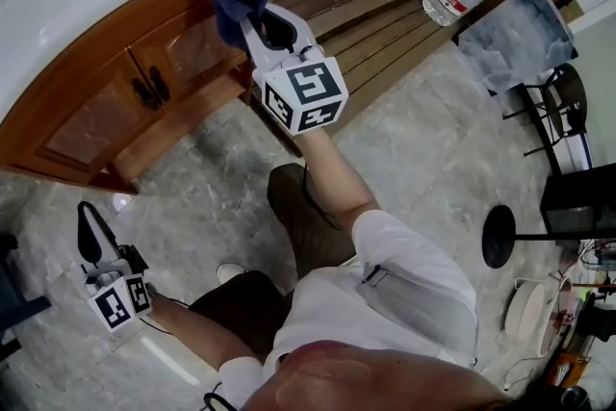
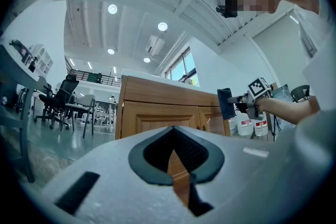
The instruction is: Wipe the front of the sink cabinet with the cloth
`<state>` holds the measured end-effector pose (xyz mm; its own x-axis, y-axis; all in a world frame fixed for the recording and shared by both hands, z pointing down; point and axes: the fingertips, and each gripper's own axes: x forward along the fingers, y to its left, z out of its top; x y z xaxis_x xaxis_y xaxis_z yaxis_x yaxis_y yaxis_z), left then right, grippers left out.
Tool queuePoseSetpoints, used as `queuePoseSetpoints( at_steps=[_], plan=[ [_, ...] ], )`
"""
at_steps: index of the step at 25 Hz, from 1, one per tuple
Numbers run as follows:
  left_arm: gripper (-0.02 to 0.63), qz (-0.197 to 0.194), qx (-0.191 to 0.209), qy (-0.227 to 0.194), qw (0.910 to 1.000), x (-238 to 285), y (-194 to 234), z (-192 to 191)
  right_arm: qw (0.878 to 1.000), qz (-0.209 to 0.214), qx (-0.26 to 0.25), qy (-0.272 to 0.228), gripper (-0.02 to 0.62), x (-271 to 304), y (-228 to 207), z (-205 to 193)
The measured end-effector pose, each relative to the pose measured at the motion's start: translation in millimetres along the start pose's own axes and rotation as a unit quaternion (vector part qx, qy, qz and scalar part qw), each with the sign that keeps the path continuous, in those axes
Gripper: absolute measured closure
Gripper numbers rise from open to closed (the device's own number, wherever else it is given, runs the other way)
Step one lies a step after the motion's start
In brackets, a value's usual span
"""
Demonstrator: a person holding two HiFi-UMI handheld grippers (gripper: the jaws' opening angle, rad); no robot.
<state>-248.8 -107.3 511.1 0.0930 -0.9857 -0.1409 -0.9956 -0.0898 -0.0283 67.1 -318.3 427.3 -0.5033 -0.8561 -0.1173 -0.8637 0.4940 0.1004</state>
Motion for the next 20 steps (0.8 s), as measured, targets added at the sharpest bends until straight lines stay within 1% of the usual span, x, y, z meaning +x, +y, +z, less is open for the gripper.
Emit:
queuePoseSetpoints(
  at_steps=[2,4,6,9,14,17,20],
  plan=[
    [0.601,0.006,0.003,-0.003,1.0000,-1.3,-4.7,5.4,0.998,0.062,0.002,0.000,0.523,-1.7,42.0,-3.2],
    [0.601,0.008,0.004,-0.008,0.9999,0.5,-11.1,9.3,0.993,0.118,-0.003,0.004,0.523,-3.7,80.7,-8.9],
    [0.601,0.014,0.004,-0.011,0.9998,0.7,-15.1,10.8,0.987,0.162,-0.008,0.010,0.523,-3.3,115.5,-19.0],
    [0.601,0.039,0.010,-0.007,0.9992,-10.4,-10.4,13.0,0.975,0.222,0.010,0.021,0.523,2.6,169.8,-36.0],
    [0.601,0.058,0.006,-0.007,0.9983,-15.4,23.0,5.2,0.956,0.291,0.026,0.022,0.523,24.8,265.2,-49.5],
    [0.601,0.070,-0.012,-0.017,0.9973,-18.6,36.8,3.7,0.944,0.329,0.029,0.023,0.523,32.4,320.7,-55.9],
    [0.601,0.081,-0.033,-0.031,0.9957,-19.8,44.7,7.5,0.932,0.360,0.048,0.019,0.523,38.9,366.1,-55.1]
  ],
)
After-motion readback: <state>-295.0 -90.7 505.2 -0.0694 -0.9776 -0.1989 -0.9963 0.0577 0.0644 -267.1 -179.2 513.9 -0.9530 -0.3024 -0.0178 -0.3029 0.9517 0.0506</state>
